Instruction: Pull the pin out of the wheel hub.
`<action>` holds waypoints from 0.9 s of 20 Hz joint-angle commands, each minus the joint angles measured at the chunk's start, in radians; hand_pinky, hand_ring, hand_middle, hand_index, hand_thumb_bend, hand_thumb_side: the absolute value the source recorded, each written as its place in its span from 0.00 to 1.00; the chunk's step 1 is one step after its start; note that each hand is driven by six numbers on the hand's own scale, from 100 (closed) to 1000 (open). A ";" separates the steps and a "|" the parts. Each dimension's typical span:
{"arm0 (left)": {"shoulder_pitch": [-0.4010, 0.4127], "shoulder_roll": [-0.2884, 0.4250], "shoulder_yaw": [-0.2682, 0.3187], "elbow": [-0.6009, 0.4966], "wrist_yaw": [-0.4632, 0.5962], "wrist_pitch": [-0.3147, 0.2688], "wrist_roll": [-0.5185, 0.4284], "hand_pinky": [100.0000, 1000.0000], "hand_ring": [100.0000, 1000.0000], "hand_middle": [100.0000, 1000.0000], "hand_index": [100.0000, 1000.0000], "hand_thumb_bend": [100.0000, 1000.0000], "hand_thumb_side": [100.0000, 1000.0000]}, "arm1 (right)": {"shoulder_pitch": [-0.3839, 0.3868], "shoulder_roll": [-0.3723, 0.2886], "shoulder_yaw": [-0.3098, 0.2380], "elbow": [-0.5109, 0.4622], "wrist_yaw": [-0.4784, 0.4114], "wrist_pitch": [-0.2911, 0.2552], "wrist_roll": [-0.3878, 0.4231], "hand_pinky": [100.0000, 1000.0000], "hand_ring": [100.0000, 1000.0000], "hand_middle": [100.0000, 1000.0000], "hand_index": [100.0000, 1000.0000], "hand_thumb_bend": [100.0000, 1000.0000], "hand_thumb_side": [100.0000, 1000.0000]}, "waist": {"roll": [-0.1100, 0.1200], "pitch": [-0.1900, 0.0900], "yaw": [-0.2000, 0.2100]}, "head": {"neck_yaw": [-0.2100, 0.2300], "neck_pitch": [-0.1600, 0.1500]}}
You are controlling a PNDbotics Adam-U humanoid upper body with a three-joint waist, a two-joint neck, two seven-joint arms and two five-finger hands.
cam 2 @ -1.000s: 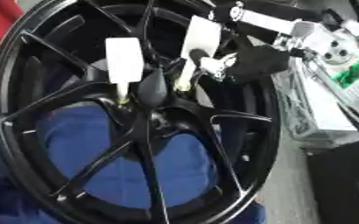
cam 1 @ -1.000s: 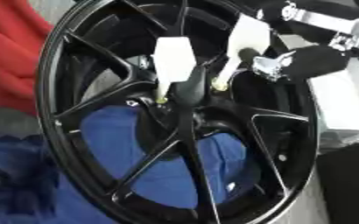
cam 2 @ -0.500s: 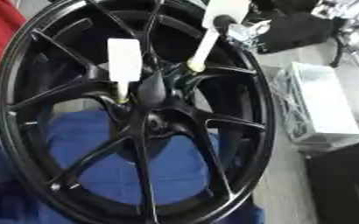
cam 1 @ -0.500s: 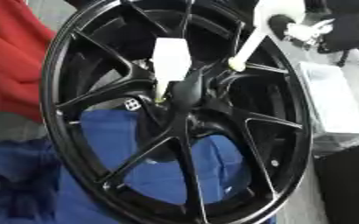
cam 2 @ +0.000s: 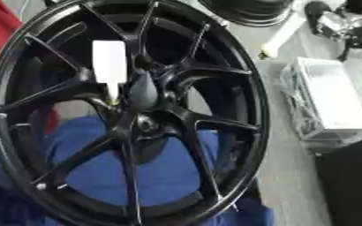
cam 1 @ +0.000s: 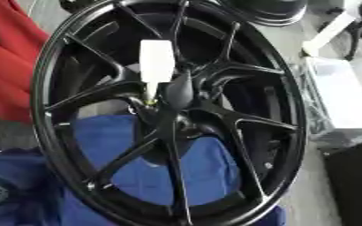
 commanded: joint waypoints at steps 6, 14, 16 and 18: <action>-0.013 -0.011 0.013 -0.022 -0.010 -0.007 0.009 0.53 0.66 0.53 0.64 0.49 0.42 | 0.242 0.280 -0.074 -0.009 0.407 -0.128 -0.191 0.84 0.87 0.74 0.81 0.00 0.43 | 0.055 -0.003 -0.036 | 0.040 -0.036; -0.015 -0.021 0.015 -0.022 -0.010 -0.010 0.010 0.53 0.66 0.53 0.64 0.49 0.42 | 0.278 0.514 -0.049 -0.009 0.543 -0.045 -0.272 0.89 0.98 0.94 0.92 0.00 0.65 | 0.090 -0.002 -0.048 | 0.048 -0.046; -0.014 -0.023 0.015 -0.022 -0.009 -0.010 0.010 0.53 0.66 0.53 0.64 0.49 0.42 | 0.275 0.528 -0.049 -0.009 0.531 -0.041 -0.288 0.89 0.98 0.95 0.93 0.00 0.56 | 0.092 -0.004 -0.047 | 0.047 -0.048; -0.013 -0.025 0.015 -0.022 -0.008 -0.010 0.009 0.53 0.66 0.53 0.64 0.49 0.42 | 0.275 0.536 -0.050 -0.009 0.525 -0.034 -0.294 0.90 0.99 0.96 0.93 0.00 0.32 | 0.093 -0.004 -0.046 | 0.047 -0.050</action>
